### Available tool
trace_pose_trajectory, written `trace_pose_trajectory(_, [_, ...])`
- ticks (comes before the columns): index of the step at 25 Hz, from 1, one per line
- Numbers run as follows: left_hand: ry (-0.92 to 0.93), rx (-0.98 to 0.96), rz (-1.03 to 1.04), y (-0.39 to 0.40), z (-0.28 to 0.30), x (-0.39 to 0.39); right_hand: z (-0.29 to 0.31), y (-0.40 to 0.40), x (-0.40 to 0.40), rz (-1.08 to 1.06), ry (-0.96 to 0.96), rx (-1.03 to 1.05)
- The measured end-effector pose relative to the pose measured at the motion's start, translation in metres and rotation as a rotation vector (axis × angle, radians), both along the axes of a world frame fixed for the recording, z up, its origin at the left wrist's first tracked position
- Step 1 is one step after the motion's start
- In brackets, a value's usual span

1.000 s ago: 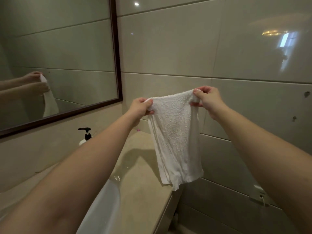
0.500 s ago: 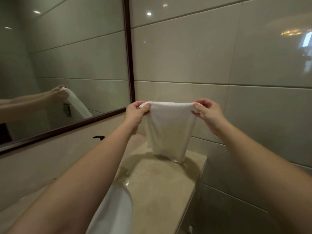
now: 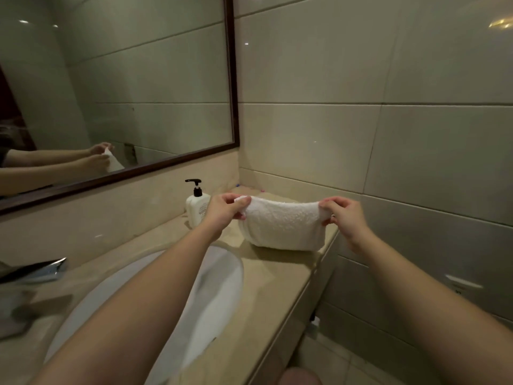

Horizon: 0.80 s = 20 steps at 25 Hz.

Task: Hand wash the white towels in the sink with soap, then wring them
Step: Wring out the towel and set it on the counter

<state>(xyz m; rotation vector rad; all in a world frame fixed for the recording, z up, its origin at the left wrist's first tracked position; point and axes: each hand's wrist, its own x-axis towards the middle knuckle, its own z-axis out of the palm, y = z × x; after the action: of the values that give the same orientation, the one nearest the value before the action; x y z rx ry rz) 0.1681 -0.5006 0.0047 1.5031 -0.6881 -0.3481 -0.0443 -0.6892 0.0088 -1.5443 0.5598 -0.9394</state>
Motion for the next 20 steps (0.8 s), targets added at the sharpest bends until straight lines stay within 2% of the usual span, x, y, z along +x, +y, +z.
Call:
trace_pose_trajectory(2, [0.059,0.04,0.029,0.008,-0.019,-0.002,-0.015,0.013,-0.007,-0.008,0.046,-0.007])
trace_pose_trajectory(9, [0.3,-0.035,-0.015,0.008,-0.067,-0.002,-0.054,0.014,-0.004,-0.102,0.208,-0.03])
trace_pose_trajectory(13, [0.146,0.09,0.108,-0.016,-0.069,0.007,-0.059,-0.007,0.022,-0.157,0.284,-0.099])
trace_pose_trajectory(20, [0.036,0.196,0.204,-0.09,-0.078,0.06,-0.072,-0.072,0.08,-0.223,0.359,-0.107])
